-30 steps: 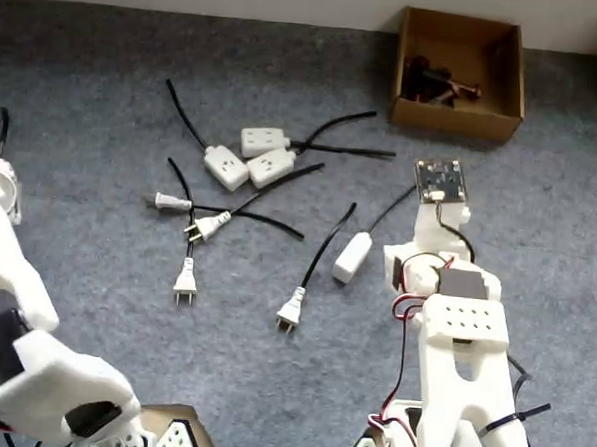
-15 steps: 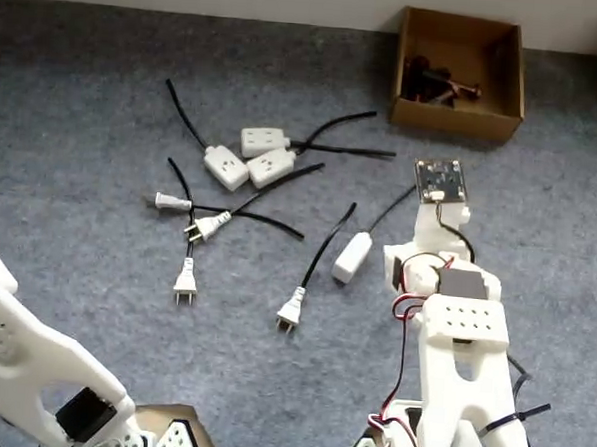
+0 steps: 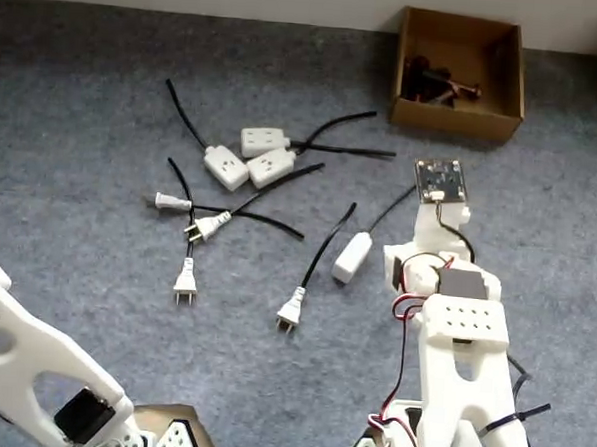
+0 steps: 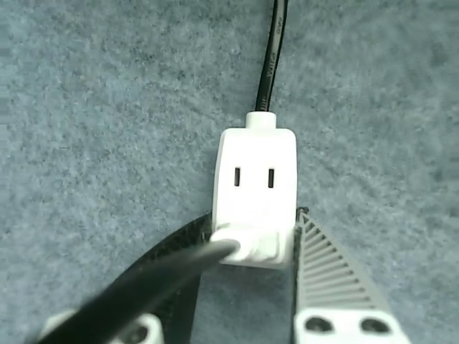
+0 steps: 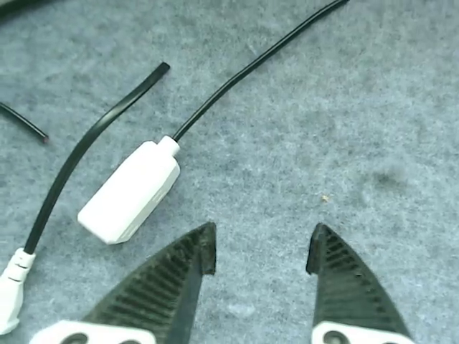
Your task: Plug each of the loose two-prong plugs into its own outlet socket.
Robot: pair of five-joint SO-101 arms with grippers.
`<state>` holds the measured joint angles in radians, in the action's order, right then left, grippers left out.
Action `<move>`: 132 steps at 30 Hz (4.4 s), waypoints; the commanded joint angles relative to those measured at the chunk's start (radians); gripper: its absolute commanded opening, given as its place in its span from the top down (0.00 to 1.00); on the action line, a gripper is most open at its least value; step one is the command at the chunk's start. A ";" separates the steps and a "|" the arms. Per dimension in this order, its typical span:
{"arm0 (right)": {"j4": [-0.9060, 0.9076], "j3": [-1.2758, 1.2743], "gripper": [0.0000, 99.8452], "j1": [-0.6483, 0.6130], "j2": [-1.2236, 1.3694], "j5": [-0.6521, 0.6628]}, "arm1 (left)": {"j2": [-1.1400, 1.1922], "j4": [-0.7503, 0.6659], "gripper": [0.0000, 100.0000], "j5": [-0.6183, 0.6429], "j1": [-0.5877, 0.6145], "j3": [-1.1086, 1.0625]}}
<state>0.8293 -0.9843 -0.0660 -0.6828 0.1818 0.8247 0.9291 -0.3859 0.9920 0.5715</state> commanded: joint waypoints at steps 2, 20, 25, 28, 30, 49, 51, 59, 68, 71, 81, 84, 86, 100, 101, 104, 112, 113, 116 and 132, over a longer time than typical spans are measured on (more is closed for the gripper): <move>-0.024 0.008 0.80 -0.005 -0.016 0.011 | 0.042 0.074 0.99 -0.005 0.021 0.177; -0.024 0.008 0.80 -0.005 -0.016 0.011 | 0.236 0.310 0.83 -0.005 0.047 0.575; -0.024 0.008 0.80 -0.005 -0.016 0.011 | 0.242 0.353 0.80 -0.005 0.048 0.619; -0.024 0.008 0.80 -0.005 -0.016 0.011 | 0.242 0.354 0.77 -0.005 0.047 0.628; -0.024 0.008 0.80 -0.005 -0.016 0.011 | 0.242 0.353 0.77 -0.005 0.047 0.628; -0.024 0.008 0.80 -0.005 -0.016 0.011 | 0.234 0.427 0.77 -0.005 0.067 0.628; -0.024 0.008 0.80 -0.005 -0.016 0.011 | 0.234 0.427 0.77 -0.005 0.082 0.628; -0.024 0.008 0.80 -0.005 -0.016 0.011 | 0.232 0.427 0.77 -0.043 0.113 0.630; -0.024 0.008 0.80 -0.005 -0.016 0.011 | 0.236 0.569 0.77 -0.046 0.108 0.777; -0.024 0.008 0.80 -0.005 -0.016 0.011 | 0.240 0.638 0.77 -0.046 0.099 0.877; -0.024 0.008 0.80 -0.005 -0.016 0.011 | 0.240 0.818 0.77 -0.048 0.102 1.012; -0.024 0.008 0.80 -0.005 -0.016 0.011 | 0.242 0.822 0.77 -0.048 0.111 1.007; -0.024 0.008 0.80 -0.005 -0.016 0.011 | 0.243 0.824 0.77 -0.048 0.120 1.006; -0.024 0.008 0.80 -0.005 -0.016 0.011 | 0.237 0.825 0.77 -0.138 0.183 0.889; -0.024 0.008 0.80 -0.005 -0.016 0.011 | 0.236 0.825 0.77 -0.138 0.185 0.889; -0.024 0.008 0.80 -0.005 -0.016 0.011 | 0.236 0.827 0.77 -0.138 0.180 0.889; -0.024 0.008 0.80 -0.005 -0.016 0.011 | 0.232 0.832 0.77 -0.138 0.176 0.894; -0.024 0.008 0.80 -0.005 -0.016 0.011 | 0.232 0.832 0.77 -0.138 0.176 0.894; -0.024 0.008 0.80 -0.005 -0.016 0.011 | 0.232 0.832 0.77 -0.138 0.171 0.894; -0.024 0.008 0.80 -0.005 -0.016 0.011 | 0.225 0.832 0.77 -0.130 0.094 0.891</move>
<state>0.8293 -0.9843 -0.0675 -0.6828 0.1818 1.0917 1.7484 -0.5163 1.1178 1.4538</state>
